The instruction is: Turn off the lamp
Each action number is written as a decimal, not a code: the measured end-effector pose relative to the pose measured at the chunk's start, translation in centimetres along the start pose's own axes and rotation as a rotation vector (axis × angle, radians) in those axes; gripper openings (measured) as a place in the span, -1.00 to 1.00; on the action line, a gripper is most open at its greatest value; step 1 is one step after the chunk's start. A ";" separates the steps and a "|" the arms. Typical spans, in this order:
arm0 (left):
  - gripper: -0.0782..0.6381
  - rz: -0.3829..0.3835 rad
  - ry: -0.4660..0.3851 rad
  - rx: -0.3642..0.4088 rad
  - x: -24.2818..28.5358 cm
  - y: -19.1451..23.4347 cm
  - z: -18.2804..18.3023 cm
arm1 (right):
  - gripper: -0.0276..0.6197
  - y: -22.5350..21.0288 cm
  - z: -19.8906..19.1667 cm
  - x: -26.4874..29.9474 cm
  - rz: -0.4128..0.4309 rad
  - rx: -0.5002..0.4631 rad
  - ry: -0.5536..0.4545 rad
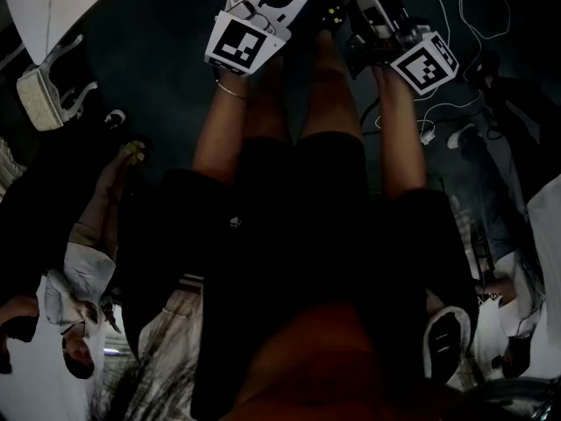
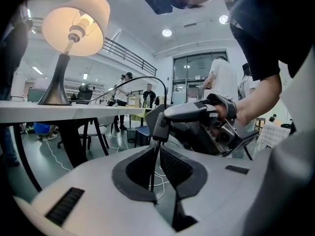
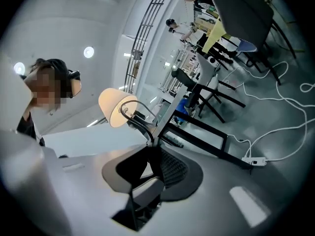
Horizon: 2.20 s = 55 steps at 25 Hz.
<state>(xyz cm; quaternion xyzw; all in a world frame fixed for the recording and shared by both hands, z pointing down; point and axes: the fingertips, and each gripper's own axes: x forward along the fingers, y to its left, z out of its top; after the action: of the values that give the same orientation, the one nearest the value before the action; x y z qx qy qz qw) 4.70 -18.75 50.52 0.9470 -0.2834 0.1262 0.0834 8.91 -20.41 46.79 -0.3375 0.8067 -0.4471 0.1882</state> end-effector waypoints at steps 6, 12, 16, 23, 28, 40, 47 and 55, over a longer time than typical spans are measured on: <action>-0.71 -0.005 -0.036 -0.018 0.0 0.2 0.9 | -0.68 0.5 0.6 0.2 0.046 0.055 -0.031; -0.71 -0.041 -0.034 -0.043 -0.3 -0.2 0.5 | -0.68 -0.5 0.2 -0.1 0.101 0.244 -0.025; -0.71 -0.062 -0.017 -0.057 0.0 -0.6 -0.2 | -0.68 -0.6 -0.1 -0.2 0.084 0.198 -0.007; -0.71 -0.077 -0.018 -0.045 -0.1 -0.6 0.1 | -0.68 -0.8 -0.1 -0.2 0.096 0.244 -0.014; -0.71 -0.081 -0.013 -0.051 0.1 -0.8 -0.1 | -0.68 -0.6 -0.2 -0.2 0.084 0.217 -0.002; -0.72 -0.094 -0.015 -0.047 -0.1 -1.6 0.4 | -0.68 -0.3 0.3 -0.1 0.073 0.120 -0.027; -0.72 -0.098 -0.011 -0.056 -0.1 -1.7 0.3 | -0.64 -0.3 -0.4 0.3 0.056 0.047 0.028; -0.72 -0.095 -0.015 -0.074 0.0 -1.9 0.2 | -0.67 -0.3 -0.6 0.3 0.044 0.054 0.032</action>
<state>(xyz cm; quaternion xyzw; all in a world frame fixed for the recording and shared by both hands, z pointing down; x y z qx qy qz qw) 5.79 -17.18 50.20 0.9566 -0.2432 0.1043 0.1222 8.44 -20.40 47.37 -0.3072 0.8045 -0.4696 0.1943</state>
